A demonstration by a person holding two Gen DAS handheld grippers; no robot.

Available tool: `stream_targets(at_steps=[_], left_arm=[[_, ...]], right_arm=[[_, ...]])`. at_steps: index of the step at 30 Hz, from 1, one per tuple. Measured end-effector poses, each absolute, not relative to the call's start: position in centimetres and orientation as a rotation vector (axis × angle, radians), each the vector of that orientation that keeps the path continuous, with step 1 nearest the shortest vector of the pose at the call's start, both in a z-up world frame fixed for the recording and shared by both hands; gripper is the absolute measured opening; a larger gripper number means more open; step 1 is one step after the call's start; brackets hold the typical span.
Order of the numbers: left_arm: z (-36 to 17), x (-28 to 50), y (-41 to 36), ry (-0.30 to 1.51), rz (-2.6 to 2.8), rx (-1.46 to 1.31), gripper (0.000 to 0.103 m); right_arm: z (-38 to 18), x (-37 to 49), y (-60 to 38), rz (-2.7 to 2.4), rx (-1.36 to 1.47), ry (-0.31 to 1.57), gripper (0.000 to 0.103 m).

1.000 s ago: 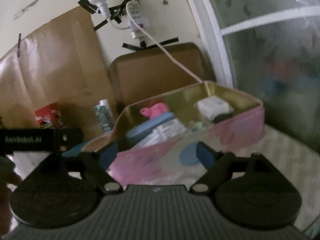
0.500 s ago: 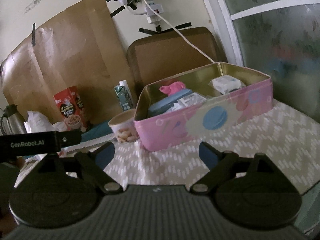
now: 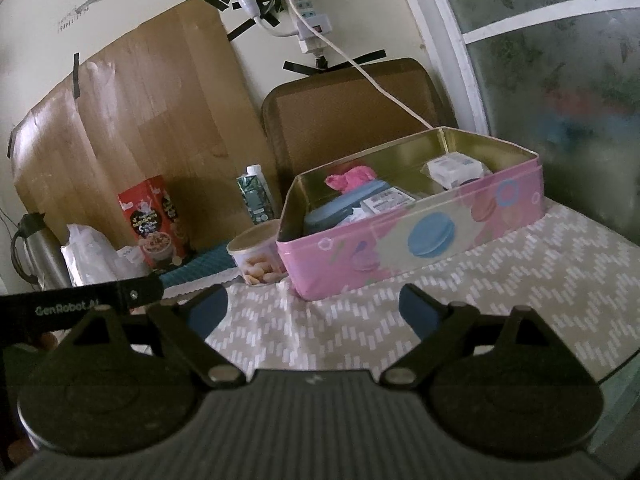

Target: Organize soft objects

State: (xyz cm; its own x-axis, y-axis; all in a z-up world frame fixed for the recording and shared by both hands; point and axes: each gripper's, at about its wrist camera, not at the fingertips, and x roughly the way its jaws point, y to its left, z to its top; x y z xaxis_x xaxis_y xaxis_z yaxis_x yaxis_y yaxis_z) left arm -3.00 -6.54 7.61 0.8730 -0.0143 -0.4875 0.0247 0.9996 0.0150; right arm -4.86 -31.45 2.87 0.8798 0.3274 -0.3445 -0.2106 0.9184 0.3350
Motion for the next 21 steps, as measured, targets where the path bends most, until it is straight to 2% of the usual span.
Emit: stream_targets(at_steps=[10, 21], left_arm=[[6.9, -1.0, -8.3, 0.547, -0.002, 0.069, 0.103], [6.4, 2.8, -15.6, 0.581, -0.069, 0.178, 0.103]], right_arm=[[2.5, -4.0, -32.1, 0.284, 0.296, 0.399, 0.095], [1.7, -2.3, -36.4, 0.232, 0.299, 0.354, 0.096]])
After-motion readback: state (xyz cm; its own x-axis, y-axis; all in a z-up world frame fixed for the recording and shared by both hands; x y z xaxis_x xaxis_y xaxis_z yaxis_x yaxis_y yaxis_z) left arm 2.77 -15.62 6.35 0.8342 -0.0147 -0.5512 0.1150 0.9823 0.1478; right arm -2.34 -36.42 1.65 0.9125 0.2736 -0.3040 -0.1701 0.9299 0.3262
